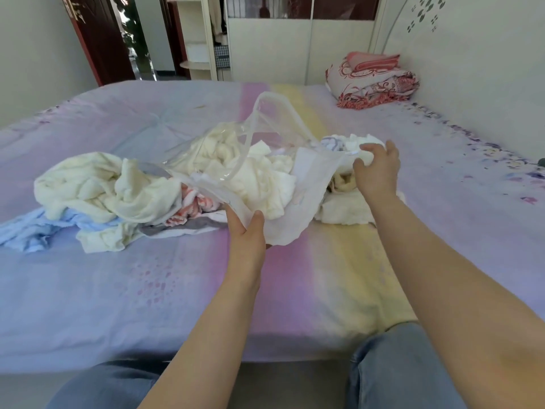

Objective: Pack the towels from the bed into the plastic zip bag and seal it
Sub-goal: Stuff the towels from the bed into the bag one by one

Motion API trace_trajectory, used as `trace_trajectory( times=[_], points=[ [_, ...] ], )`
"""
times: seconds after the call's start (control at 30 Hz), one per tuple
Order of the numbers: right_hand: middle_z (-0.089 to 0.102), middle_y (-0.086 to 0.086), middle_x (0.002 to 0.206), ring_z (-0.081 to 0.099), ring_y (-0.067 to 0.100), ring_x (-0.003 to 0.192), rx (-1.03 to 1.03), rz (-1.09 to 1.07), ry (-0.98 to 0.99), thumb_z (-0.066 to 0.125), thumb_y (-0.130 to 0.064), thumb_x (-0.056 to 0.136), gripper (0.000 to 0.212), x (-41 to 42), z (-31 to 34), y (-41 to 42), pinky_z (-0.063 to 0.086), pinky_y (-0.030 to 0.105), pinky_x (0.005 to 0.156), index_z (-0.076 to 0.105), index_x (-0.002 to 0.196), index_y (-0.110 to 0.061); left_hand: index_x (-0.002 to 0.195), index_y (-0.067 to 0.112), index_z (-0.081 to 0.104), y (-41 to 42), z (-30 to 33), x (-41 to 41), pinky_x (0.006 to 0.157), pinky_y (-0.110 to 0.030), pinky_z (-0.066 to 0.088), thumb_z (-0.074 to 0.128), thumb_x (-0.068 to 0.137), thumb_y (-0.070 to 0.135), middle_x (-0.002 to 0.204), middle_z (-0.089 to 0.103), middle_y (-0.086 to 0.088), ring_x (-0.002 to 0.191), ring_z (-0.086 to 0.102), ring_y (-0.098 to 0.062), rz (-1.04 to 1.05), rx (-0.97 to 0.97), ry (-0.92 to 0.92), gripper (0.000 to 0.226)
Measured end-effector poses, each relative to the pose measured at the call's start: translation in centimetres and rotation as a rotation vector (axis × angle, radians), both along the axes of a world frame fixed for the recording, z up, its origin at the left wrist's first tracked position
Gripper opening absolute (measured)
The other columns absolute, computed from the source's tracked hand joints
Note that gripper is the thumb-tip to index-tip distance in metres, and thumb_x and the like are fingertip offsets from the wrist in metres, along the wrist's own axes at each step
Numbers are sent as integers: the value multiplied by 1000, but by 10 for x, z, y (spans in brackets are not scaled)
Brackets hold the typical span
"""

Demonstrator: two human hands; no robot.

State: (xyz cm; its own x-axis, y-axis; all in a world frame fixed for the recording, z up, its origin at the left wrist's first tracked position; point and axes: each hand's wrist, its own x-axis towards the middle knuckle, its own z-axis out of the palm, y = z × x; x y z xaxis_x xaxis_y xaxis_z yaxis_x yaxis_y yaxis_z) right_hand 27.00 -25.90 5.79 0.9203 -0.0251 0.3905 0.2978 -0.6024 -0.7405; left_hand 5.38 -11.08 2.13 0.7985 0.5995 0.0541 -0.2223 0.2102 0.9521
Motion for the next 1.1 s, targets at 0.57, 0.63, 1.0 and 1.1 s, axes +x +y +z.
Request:
trace_trajectory(
  times=[0.57, 0.63, 1.0, 1.1],
  points=[
    [64, 14, 90, 60, 22, 85, 274, 69, -81, 56, -52, 75, 47, 10, -1, -13, 51, 47, 79, 65, 88, -7, 146, 40, 32, 12, -4, 6, 77, -31, 58, 41, 100, 10, 132, 56, 14, 113, 60, -9, 20, -119, 40, 55],
    [58, 9, 126, 55, 19, 115, 395, 99, -101, 58, -49, 81, 55, -17, 25, -20, 46, 39, 99, 58, 122, -11, 146, 39, 32, 11, -5, 4, 74, -28, 58, 40, 101, 10, 134, 55, 12, 114, 60, -10, 21, -141, 37, 54],
    [54, -7, 107, 56, 5, 90, 278, 375, 162, 50, -34, 97, 26, -171, -40, -5, 41, 2, 66, 39, 119, -27, 145, 36, 32, 6, -15, -18, 71, -28, 59, 39, 87, -12, 136, 54, 7, 113, 59, -18, 15, -171, 7, 76],
    [44, -6, 125, 47, 14, 116, 96, 451, 318, 58, -32, 92, 43, -186, -80, -1, 39, 16, 87, 35, 129, -30, 146, 34, 30, 8, -26, -29, 82, -35, 59, 39, 81, -16, 141, 51, 4, 121, 57, -23, 21, -161, 16, 83]
  ],
)
